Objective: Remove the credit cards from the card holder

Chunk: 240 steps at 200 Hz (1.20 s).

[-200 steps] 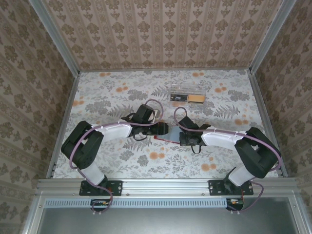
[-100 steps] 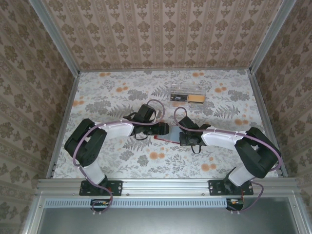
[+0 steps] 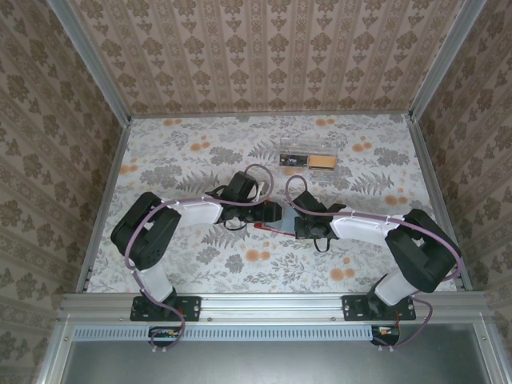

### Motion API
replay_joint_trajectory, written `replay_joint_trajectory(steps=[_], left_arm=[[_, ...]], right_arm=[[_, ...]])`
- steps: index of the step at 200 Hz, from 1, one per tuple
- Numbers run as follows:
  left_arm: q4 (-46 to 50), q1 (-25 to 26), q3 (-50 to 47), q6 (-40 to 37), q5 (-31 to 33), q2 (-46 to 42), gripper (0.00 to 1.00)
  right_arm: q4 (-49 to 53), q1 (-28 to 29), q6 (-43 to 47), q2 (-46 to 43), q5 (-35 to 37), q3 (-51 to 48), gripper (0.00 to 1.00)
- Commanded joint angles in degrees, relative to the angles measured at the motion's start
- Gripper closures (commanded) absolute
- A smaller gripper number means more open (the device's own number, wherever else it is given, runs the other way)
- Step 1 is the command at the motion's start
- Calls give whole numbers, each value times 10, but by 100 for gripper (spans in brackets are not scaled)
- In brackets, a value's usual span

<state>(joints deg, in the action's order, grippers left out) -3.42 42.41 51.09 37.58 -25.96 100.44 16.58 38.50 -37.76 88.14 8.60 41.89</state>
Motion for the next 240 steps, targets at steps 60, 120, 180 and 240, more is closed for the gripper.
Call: replay_joint_trajectory(steps=[60, 120, 180, 240], left_arm=[[-24, 10, 0, 14, -40, -12, 17], [-23, 12, 5, 11, -45, -28, 12], [-7, -17, -8, 4, -30, -57, 17], [-19, -56, -26, -1, -41, -43, 62]], right_arm=[[2, -2, -7, 5, -1, -12, 91], [17, -9, -19, -50, 29, -23, 87], [-5, -18, -21, -159, 4, -47, 81], [-129, -19, -64, -89, -124, -17, 80]])
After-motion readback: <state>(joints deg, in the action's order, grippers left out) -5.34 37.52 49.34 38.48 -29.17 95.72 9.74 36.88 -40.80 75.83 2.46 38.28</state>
